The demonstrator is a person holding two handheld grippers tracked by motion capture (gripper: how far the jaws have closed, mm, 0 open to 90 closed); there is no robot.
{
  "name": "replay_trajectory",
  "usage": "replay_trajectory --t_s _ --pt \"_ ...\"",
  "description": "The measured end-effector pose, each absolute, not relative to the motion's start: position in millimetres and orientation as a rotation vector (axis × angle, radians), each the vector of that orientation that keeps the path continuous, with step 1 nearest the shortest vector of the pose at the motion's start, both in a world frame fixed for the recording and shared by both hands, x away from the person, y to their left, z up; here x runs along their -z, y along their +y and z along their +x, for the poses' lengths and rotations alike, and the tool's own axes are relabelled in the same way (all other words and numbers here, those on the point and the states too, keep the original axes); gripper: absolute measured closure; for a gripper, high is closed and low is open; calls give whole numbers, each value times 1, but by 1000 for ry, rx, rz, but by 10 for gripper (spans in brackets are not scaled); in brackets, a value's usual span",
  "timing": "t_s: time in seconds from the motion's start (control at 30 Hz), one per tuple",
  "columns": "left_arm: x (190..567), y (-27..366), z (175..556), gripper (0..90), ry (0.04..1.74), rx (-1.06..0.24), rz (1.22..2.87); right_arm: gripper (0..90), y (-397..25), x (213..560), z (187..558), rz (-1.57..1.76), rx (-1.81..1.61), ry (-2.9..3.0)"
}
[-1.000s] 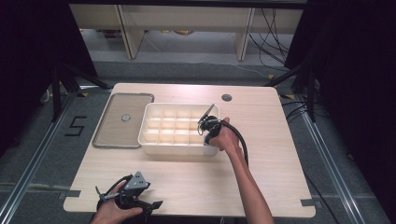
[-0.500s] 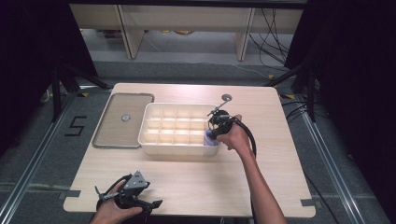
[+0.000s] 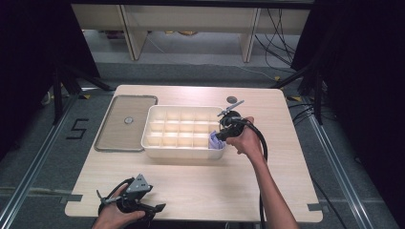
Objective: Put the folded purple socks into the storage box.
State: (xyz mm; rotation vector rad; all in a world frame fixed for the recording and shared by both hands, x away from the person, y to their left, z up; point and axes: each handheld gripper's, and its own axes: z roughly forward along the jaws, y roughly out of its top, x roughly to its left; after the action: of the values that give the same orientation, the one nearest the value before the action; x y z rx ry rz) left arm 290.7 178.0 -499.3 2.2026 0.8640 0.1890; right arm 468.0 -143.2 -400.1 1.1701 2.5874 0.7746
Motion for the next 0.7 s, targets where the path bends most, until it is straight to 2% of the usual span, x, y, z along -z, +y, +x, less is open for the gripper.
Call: replay_trajectory --t_s 0.23,0.7 --pt "500 179 292 184 864 -195 2193 673 -144 400 466 1162 -792 2573" --pt "500 179 292 183 880 -197 2193 532 -146 397 457 1149 -861 2535"
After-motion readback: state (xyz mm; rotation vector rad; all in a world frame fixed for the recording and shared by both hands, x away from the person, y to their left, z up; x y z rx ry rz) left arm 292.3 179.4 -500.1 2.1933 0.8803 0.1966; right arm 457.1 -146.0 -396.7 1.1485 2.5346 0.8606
